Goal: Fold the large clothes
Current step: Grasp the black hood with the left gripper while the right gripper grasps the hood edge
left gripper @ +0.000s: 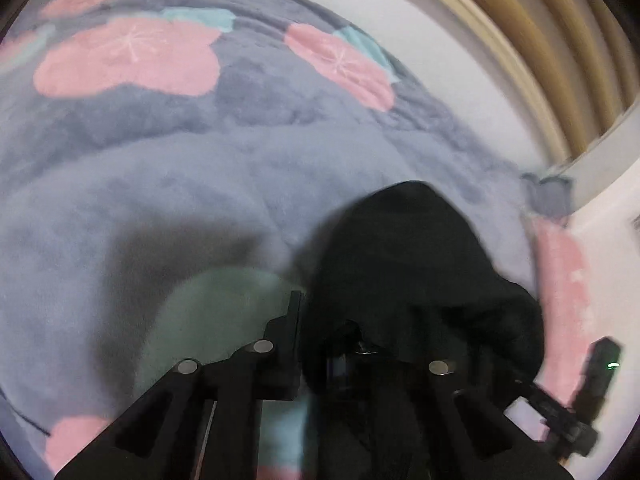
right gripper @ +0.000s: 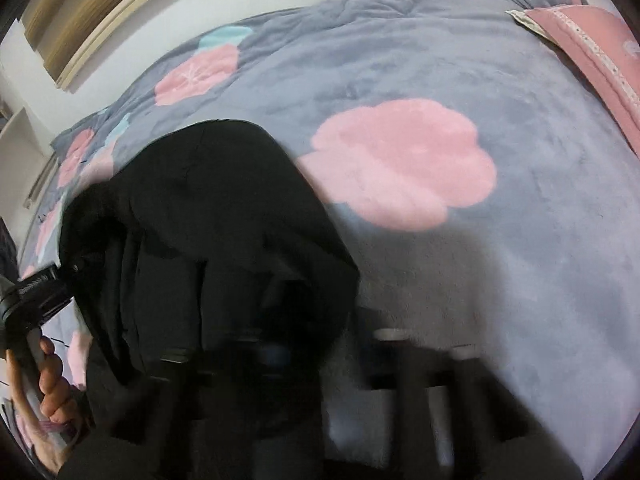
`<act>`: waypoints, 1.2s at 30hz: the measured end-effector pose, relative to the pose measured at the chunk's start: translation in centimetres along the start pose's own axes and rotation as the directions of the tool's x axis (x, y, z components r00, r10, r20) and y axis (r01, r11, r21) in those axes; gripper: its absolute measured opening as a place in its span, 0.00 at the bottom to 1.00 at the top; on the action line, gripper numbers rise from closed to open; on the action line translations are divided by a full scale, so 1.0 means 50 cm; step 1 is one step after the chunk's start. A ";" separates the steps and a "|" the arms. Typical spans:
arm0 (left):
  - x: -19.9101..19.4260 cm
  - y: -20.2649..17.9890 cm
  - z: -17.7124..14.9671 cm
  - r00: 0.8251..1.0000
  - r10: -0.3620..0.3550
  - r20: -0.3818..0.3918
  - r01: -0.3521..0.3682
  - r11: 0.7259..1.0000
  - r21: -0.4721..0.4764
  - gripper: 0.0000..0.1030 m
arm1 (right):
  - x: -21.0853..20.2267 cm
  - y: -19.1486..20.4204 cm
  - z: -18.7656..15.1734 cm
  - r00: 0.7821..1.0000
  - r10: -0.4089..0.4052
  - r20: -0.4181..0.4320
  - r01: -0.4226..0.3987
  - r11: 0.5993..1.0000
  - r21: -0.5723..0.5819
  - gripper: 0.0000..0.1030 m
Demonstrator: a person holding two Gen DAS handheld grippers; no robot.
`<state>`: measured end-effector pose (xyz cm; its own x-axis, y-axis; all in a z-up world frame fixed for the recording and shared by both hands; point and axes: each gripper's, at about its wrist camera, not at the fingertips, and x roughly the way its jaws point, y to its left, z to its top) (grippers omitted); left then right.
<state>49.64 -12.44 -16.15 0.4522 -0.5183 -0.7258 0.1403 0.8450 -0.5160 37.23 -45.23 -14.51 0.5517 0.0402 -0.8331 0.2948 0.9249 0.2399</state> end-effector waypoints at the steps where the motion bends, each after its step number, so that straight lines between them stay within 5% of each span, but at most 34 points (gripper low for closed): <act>1: -0.029 -0.001 -0.003 0.999 -0.022 0.034 0.021 1.000 0.021 0.08 | -0.016 -0.002 0.000 1.000 0.006 0.031 -0.006 1.000 0.003 0.16; 4: -0.103 -0.003 -0.015 0.989 -0.140 0.057 0.136 0.989 0.058 0.08 | -0.119 -0.012 -0.006 0.978 0.037 0.207 -0.031 0.999 -0.034 0.13; 7: -0.131 0.005 -0.019 0.976 -0.216 -0.024 0.217 0.973 0.079 0.08 | -0.145 -0.023 -0.016 0.972 0.075 0.222 -0.066 0.997 -0.049 0.13; 8: -0.113 0.008 -0.020 0.976 -0.201 -0.082 0.208 0.974 0.093 0.08 | -0.139 -0.022 -0.020 0.975 0.063 0.214 -0.051 0.997 -0.057 0.13; 10: -0.053 0.029 -0.032 0.985 -0.048 -0.168 0.066 0.992 0.106 0.09 | -0.083 -0.019 -0.032 0.990 0.016 0.143 -0.004 0.997 -0.079 0.13; 12: 0.032 0.061 -0.056 0.961 0.033 -0.275 -0.007 0.996 0.092 0.12 | -0.006 -0.032 -0.050 1.000 -0.005 0.018 0.006 0.999 -0.054 0.13; 14: 0.039 0.071 -0.061 0.968 -0.018 -0.249 0.040 0.996 0.085 0.12 | 0.049 -0.055 -0.066 0.998 0.010 -0.057 -0.011 1.000 -0.020 0.15; 18: 0.000 0.050 -0.061 0.976 -0.017 -0.216 0.047 0.989 0.137 0.18 | 0.037 -0.073 -0.068 0.997 0.063 -0.049 -0.063 0.998 0.012 0.27; 22: -0.073 0.004 -0.065 0.984 0.107 -0.141 -0.057 0.946 0.320 0.36 | -0.012 -0.064 -0.083 0.998 0.015 -0.058 -0.017 0.999 -0.037 0.41; 25: -0.157 -0.029 -0.057 0.989 0.149 -0.025 -0.126 0.908 0.399 0.45 | -0.073 -0.063 -0.084 0.998 0.055 -0.034 -0.056 0.997 -0.050 0.44; 30: -0.216 -0.078 -0.011 0.999 -0.009 0.039 -0.005 0.941 0.340 0.48 | -0.167 -0.012 -0.030 0.992 0.102 0.077 -0.095 0.992 -0.083 0.56; 33: -0.171 -0.118 0.003 0.998 -0.040 0.048 0.023 0.946 0.322 0.50 | -0.167 0.034 -0.001 0.989 0.103 0.104 -0.091 0.989 -0.114 0.60; 36: -0.082 -0.122 -0.013 0.999 -0.044 -0.027 0.050 0.949 0.312 0.50 | -0.119 0.068 0.010 0.991 0.094 0.098 -0.079 0.986 -0.146 0.60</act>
<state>46.35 -15.55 -10.35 0.4220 -0.5579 -0.7146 0.4300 0.8171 -0.3840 35.33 -42.51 -8.48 0.6510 0.0894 -0.7538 0.1334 0.9641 0.2295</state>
